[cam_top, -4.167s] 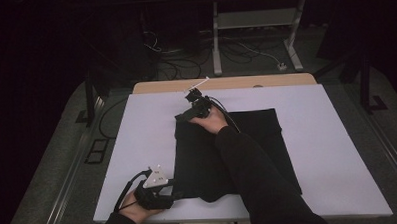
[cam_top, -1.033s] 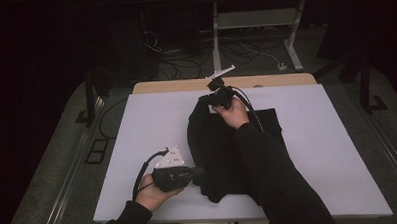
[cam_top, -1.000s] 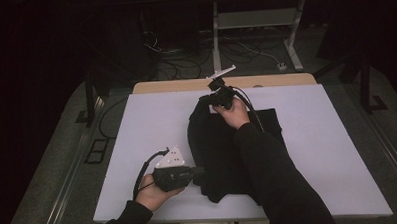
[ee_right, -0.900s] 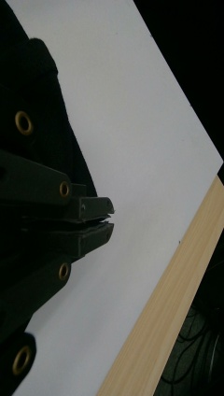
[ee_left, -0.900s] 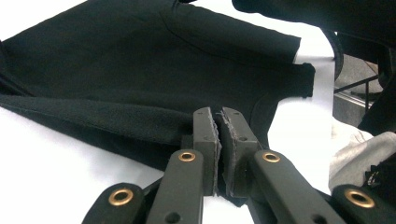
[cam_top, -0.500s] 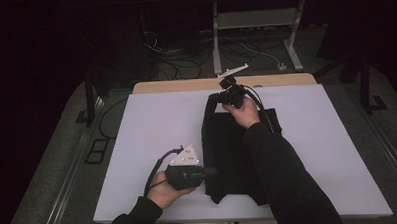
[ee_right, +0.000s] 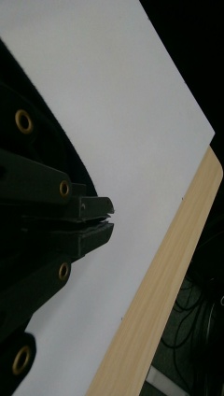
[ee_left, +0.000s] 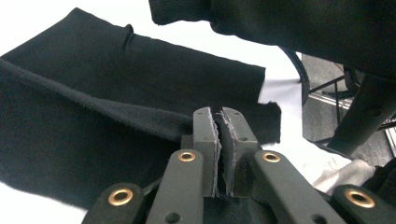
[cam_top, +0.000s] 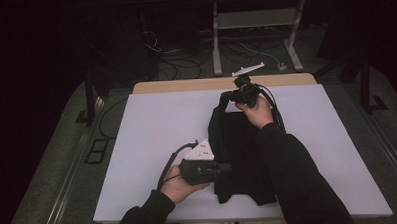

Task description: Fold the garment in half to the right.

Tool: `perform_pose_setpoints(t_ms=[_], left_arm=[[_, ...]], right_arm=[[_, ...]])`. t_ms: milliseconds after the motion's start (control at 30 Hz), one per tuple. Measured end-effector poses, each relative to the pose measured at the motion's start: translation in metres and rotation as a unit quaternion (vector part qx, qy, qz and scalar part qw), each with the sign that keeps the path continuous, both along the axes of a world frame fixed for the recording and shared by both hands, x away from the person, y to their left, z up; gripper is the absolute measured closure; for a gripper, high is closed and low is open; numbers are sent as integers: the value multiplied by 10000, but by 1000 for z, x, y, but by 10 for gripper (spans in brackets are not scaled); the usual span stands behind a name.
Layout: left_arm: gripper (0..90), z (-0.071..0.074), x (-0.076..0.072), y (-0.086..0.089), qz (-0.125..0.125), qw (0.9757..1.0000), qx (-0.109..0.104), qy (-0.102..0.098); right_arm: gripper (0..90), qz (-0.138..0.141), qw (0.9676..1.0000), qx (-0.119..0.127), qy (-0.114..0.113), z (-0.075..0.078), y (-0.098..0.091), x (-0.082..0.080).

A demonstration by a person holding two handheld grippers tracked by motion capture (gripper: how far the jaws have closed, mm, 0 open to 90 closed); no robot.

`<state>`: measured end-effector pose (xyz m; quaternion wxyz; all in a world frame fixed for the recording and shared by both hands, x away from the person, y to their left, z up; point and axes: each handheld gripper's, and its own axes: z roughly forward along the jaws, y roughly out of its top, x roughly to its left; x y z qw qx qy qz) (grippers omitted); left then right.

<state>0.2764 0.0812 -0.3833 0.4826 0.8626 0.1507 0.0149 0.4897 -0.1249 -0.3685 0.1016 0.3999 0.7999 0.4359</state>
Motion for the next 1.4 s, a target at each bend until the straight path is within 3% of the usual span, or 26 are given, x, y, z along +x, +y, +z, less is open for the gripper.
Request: perform_pose_setpoints(t_ms=[500,800,1400], left_arm=[[840,3,2,-22,-167,9999,18,23],[839,0,5,-34,-232,9997,-42,56],[838,-4,9,-55,-385,9992,39,66]], right_arm=[[848,-216,9998,13,20,-2,-29,-2],[849,-305,9995,14,58,-7,-42,-4],[849,-531,9984,58,157,-18,-69,-8]])
